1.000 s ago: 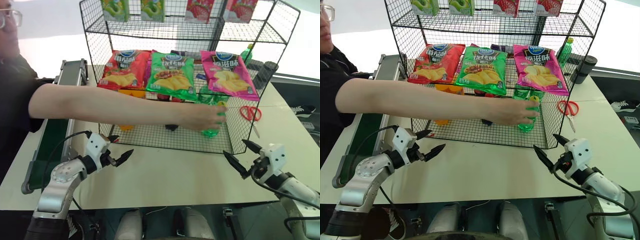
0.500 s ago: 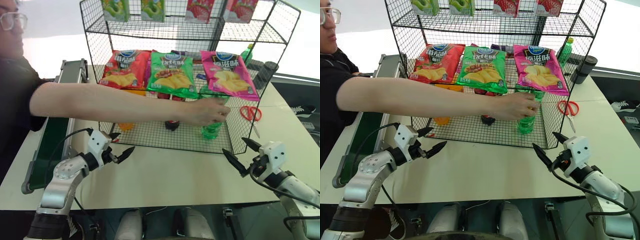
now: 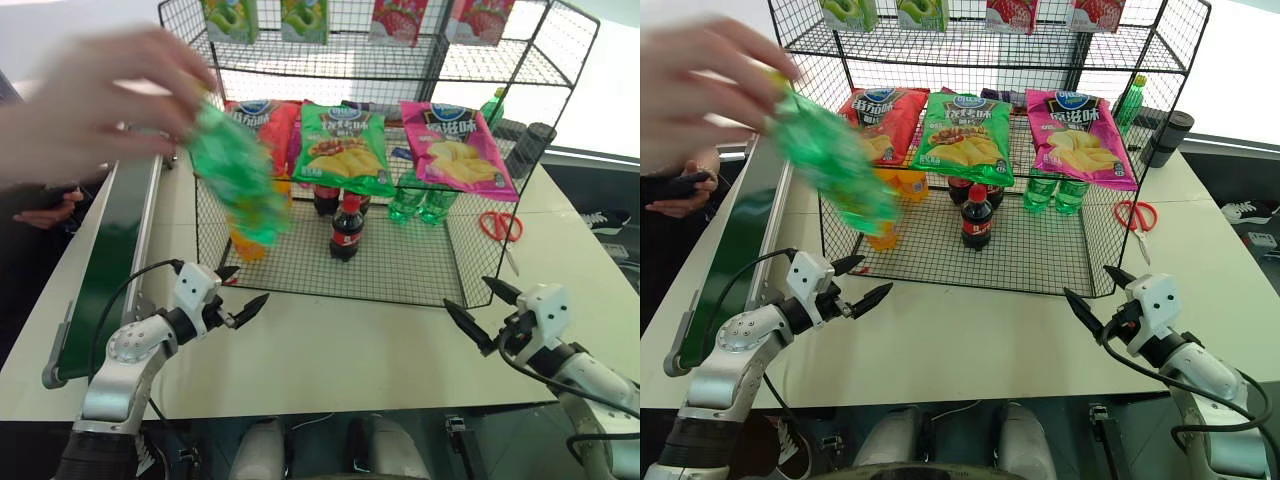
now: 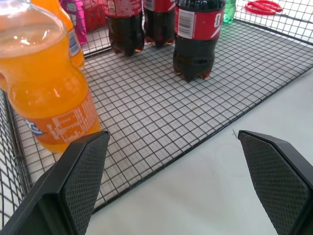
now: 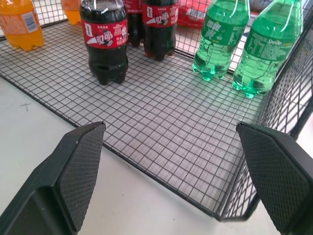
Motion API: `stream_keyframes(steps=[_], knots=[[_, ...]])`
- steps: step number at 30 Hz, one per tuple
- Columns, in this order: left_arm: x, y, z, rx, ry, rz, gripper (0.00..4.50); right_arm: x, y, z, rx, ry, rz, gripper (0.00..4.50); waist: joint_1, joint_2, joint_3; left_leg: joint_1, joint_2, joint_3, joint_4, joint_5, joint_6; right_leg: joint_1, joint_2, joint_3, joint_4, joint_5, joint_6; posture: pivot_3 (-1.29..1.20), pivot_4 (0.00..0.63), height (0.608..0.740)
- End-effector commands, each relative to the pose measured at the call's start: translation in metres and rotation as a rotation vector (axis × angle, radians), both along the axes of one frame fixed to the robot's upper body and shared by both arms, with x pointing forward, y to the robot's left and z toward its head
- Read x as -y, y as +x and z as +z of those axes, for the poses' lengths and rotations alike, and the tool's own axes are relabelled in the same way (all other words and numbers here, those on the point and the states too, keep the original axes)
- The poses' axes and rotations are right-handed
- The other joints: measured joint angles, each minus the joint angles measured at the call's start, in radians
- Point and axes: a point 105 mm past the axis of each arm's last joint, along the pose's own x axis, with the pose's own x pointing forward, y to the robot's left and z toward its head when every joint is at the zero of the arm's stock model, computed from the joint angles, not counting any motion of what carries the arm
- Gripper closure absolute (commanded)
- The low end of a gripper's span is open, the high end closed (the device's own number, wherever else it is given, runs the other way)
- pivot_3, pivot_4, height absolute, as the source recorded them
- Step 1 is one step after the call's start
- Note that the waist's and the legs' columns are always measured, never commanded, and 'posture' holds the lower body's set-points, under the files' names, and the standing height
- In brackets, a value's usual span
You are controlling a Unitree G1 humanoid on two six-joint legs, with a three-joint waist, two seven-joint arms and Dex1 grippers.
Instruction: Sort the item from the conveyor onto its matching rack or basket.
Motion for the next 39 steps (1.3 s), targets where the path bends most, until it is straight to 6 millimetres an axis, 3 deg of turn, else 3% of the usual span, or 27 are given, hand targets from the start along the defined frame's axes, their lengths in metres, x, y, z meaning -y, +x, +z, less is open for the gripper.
stream_keyframes(steps=[1, 11, 19, 22, 26, 34, 39], knots=[[-0.005, 0.000, 0.015, 0.070, -0.003, 0.025, 0.00, -0.007, 0.003, 0.010, 0.041, -0.004, 0.040, 0.04, 0.000, 0.000, 0.000, 0.000, 0.000, 0.000, 0.000, 0.000, 0.000, 0.000, 0.000, 0.000, 0.000, 0.000, 0.000, 0.00, 0.150, 0.734], [-0.016, -0.004, 0.016, 0.098, -0.022, 0.111, 0.00, -0.040, 0.020, 0.018, 0.069, 0.022, 0.165, 0.04, -0.001, 0.000, 0.000, 0.000, 0.000, 0.000, 0.000, 0.000, 0.000, 0.000, 0.000, 0.000, 0.000, 0.000, 0.000, 0.00, 0.150, 0.734], [-0.026, -0.006, 0.019, 0.122, -0.027, 0.163, 0.00, -0.100, 0.021, 0.029, 0.093, 0.062, 0.375, 0.04, -0.002, 0.000, 0.000, 0.000, 0.000, 0.000, 0.000, 0.000, 0.000, 0.000, 0.000, 0.000, 0.000, 0.000, 0.000, 0.00, 0.150, 0.734], [-0.042, -0.005, 0.026, 0.148, -0.053, 0.249, 0.00, -0.128, 0.020, 0.031, 0.096, 0.084, 0.463, 0.04, -0.003, 0.000, 0.000, 0.000, 0.000, 0.000, 0.000, 0.000, 0.000, 0.000, 0.000, 0.000, 0.000, 0.000, 0.000, 0.00, 0.150, 0.734], [-0.066, -0.006, 0.035, 0.189, -0.081, 0.380, 0.00, -0.149, 0.019, 0.028, 0.086, 0.109, 0.528, 0.04, -0.001, -0.001, 0.000, 0.000, 0.001, 0.000, 0.000, 0.000, 0.000, 0.000, 0.000, 0.000, 0.000, 0.000, 0.000, 0.00, 0.150, 0.734], [-0.102, -0.011, 0.043, 0.249, -0.159, 0.614, 0.00, -0.169, 0.015, 0.024, 0.058, 0.156, 0.586, 0.04, -0.002, -0.003, -0.001, 0.000, 0.000, 0.000, 0.000, 0.000, 0.000, 0.000, -0.001, 0.000, 0.000, 0.000, 0.000, 0.00, 0.150, 0.734], [-0.141, -0.020, 0.050, 0.311, -0.176, 0.873, 0.00, -0.172, 0.015, 0.021, 0.049, 0.178, 0.591, 0.04, -0.002, -0.003, -0.001, 0.000, 0.000, 0.000, 0.000, 0.000, 0.000, 0.000, -0.001, 0.000, 0.000, 0.000, 0.000, 0.00, 0.150, 0.734]])
